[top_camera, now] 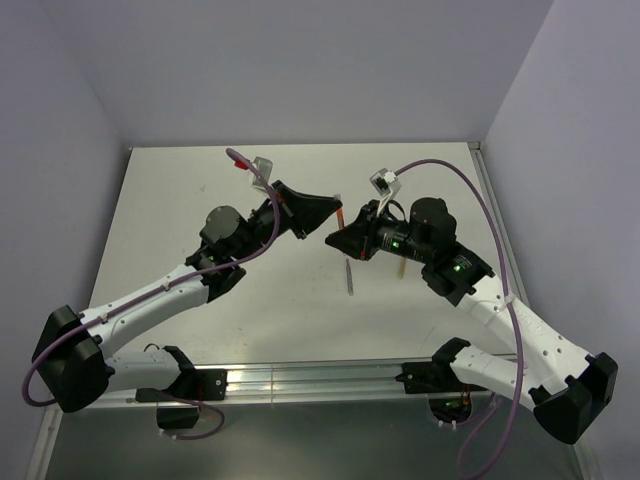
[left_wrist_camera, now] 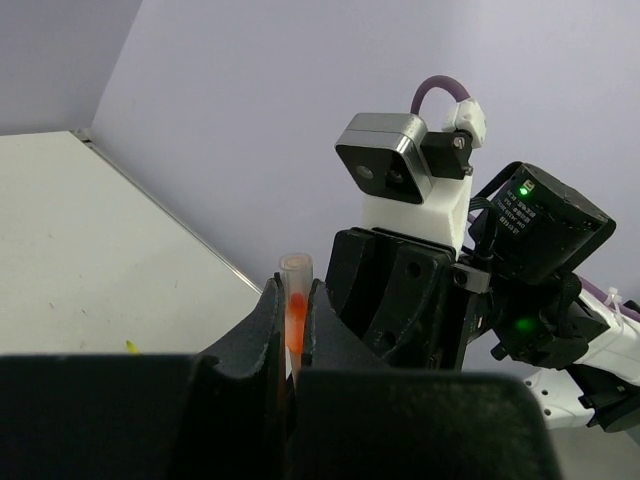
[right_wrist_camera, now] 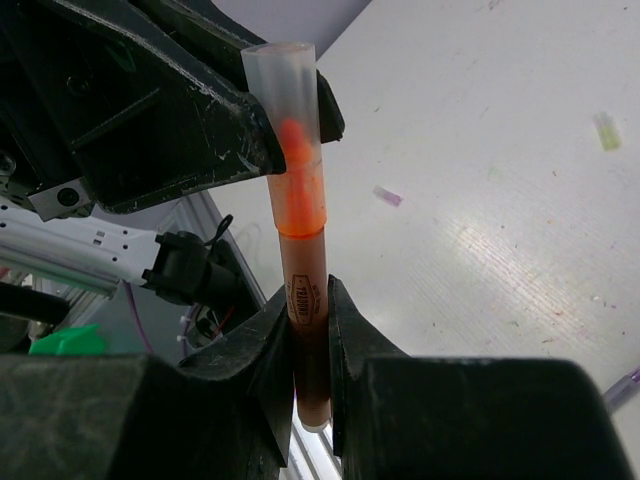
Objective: Insert the pens into the pen caps
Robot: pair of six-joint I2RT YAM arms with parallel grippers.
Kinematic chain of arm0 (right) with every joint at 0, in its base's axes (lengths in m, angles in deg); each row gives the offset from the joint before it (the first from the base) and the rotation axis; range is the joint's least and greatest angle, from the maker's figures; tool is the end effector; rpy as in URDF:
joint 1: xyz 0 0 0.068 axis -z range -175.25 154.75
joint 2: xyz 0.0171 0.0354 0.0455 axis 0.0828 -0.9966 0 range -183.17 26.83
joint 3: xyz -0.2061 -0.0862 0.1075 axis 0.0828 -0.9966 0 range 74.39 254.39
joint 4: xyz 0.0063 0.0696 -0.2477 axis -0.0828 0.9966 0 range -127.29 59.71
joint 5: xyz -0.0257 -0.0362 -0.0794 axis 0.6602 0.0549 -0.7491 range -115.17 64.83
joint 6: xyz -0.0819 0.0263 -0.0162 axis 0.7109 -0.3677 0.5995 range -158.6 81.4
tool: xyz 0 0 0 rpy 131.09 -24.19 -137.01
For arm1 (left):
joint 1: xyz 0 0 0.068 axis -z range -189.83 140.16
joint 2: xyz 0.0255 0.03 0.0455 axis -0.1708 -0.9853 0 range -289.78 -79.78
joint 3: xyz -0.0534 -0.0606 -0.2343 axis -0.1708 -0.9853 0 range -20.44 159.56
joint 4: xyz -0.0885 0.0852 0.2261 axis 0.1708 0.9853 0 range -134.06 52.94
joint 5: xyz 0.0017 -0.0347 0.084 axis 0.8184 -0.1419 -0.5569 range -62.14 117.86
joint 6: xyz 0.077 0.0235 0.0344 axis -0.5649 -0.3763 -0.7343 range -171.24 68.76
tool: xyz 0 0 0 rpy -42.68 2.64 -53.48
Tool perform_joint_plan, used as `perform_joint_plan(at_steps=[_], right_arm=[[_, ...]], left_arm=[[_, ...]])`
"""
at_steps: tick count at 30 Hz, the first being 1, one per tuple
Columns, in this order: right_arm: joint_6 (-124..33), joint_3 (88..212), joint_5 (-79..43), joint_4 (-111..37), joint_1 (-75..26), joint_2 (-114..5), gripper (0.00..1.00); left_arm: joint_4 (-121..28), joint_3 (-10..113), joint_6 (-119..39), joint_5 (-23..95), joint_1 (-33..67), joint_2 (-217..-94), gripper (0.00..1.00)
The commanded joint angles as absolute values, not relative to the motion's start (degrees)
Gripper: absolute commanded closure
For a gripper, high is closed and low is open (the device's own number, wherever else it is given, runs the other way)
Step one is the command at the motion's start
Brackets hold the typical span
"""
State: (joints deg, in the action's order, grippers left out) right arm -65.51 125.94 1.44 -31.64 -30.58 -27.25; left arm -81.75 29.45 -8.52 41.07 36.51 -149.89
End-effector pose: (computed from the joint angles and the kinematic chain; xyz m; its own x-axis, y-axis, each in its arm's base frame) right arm 0.1964 0.1817 0.3353 -0.5013 0.1407 -0.8537 -0.7309 0.4591 0.5049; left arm 0.2138 -0.2496 0.3554 -0.4278 -0.5084 -0.7474 0.7687 0.2304 -0.5967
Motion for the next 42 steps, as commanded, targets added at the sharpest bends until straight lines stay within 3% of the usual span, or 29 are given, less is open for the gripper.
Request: perform_joint_plan(at_steps=[1, 42], right_arm=[[-69.27, 126.95, -1.44, -45.28, -27.86, -25.37, 1.0], [-73.4, 125.54, 3.93, -49.59, -23.99, -24.49, 1.0]], left_arm=[[-76.05, 26.93, -12.04, 45.35, 38.77, -149.3, 1.0], [-74.39, 25.44, -17.05, 38.31, 45.8, -150.0, 1.0]])
